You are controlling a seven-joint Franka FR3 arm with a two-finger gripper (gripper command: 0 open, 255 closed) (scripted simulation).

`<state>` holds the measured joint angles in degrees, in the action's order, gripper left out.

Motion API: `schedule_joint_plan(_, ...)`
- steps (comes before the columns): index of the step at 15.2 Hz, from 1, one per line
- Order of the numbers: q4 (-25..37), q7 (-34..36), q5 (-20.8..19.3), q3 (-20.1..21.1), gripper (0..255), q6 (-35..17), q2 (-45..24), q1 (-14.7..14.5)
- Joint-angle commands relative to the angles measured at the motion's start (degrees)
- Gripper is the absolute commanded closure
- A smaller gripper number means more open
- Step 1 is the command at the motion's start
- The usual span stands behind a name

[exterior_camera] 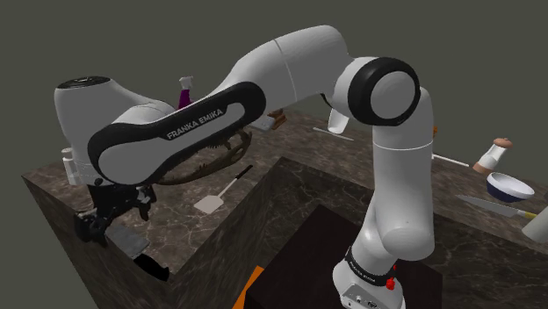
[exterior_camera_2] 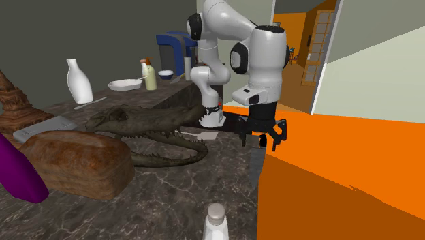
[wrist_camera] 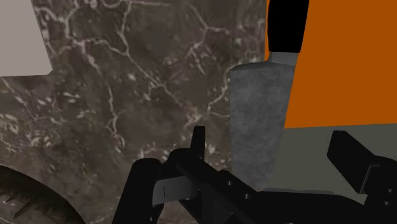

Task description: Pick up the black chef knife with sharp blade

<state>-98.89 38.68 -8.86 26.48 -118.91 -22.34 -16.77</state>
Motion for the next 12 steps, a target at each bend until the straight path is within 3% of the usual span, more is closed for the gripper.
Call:
schedule_joint_plan(1, -0.4, 0.1, -0.4, -0.2, 0, -1.0, -0.7, -0.1)
schedule_joint_plan(6, -1.5, 0.5, -1.0, -0.5, 0, -3.3, -1.9, -0.3)
schedule_joint_plan(7, -1.5, 0.5, -1.0, -0.5, 255, -3.3, -1.9, -0.3)
schedule_joint_plan(12, -1.5, 0.5, -1.0, -0.5, 255, -3.3, -1.9, -0.3)
